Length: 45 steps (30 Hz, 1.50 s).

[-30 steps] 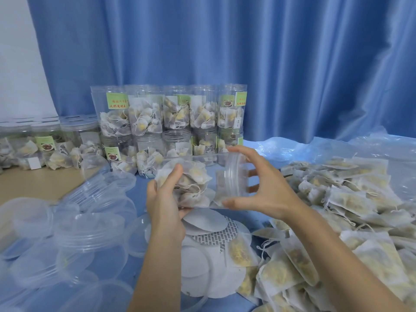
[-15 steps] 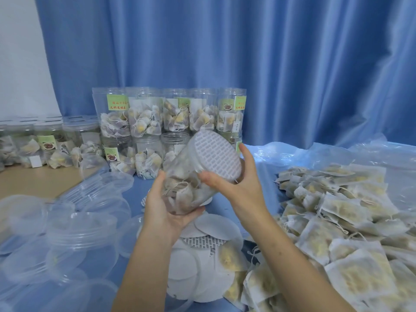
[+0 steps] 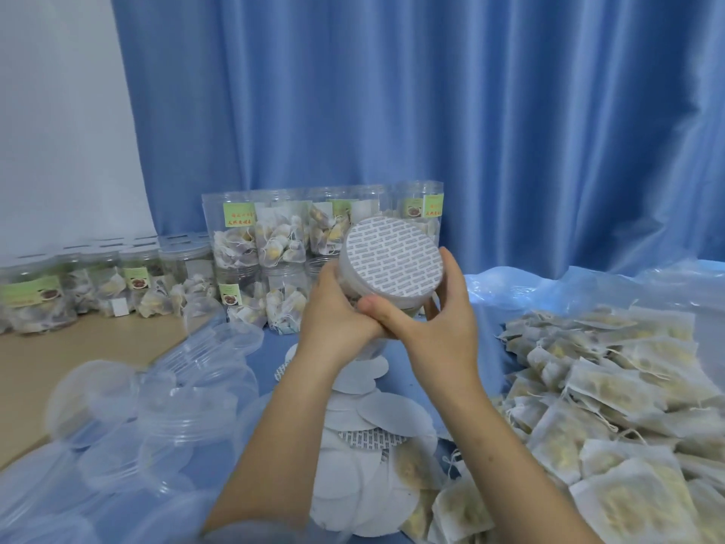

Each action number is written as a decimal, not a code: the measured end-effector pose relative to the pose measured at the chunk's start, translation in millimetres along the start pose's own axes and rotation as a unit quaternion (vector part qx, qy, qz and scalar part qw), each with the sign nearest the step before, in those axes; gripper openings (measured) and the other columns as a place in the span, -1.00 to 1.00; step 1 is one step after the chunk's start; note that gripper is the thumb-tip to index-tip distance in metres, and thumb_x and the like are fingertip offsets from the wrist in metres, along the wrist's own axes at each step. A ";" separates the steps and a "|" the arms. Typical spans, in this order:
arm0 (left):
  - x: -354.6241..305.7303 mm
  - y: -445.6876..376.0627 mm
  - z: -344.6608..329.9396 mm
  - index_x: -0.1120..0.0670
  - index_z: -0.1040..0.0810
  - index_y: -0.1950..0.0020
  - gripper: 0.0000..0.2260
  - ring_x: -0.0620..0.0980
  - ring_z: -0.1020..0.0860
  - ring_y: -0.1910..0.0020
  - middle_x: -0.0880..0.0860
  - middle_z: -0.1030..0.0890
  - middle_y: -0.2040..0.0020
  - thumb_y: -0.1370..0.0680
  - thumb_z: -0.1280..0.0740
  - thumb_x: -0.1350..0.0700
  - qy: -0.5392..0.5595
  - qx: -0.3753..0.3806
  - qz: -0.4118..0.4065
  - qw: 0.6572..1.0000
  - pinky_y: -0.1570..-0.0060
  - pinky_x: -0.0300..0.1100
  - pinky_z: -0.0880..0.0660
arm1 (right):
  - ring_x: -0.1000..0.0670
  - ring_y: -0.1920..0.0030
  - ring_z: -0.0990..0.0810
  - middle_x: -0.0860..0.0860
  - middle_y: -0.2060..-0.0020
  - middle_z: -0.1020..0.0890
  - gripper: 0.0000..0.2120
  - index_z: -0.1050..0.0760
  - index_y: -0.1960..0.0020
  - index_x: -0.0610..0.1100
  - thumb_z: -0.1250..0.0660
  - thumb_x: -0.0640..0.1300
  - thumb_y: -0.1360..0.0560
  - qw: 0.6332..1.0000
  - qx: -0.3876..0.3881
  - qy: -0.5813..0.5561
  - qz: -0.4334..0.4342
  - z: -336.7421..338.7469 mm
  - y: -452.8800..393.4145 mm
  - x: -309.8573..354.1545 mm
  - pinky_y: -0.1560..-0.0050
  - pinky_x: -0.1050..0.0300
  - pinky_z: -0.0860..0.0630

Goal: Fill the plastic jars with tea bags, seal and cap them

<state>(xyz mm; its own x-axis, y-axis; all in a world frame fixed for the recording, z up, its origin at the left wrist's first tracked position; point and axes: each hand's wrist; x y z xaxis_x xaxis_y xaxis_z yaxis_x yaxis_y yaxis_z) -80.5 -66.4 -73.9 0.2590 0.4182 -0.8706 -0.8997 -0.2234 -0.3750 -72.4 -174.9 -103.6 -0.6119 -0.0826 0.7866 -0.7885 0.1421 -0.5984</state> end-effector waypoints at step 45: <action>214.0 -45.4 365.6 0.07 0.19 -0.55 -0.12 0.13 -0.44 -0.30 0.13 -0.21 -0.50 -0.46 -0.37 0.34 0.070 -0.195 0.221 0.953 -0.22 -0.03 -0.45 | -0.16 -0.26 -0.46 -0.15 -0.24 -0.52 -0.63 -0.43 -0.27 -0.18 -0.21 -0.32 -0.48 0.830 0.516 0.190 -0.096 -421.4 -0.4 -68.4 -0.28 -0.15 -0.42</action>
<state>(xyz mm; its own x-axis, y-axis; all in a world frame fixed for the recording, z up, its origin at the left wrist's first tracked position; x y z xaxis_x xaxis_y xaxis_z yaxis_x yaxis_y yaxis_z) -112.7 355.1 -126.8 -0.0467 0.0918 -0.9947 -0.7404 -0.6716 -0.0272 -3.9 246.4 -93.0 -0.5597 0.3382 0.7566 -0.6221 -0.7747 -0.1139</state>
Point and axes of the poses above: each hand's wrist, its own y-axis away from the middle knuckle, its own z-axis out of the back of the hand, x = y × z
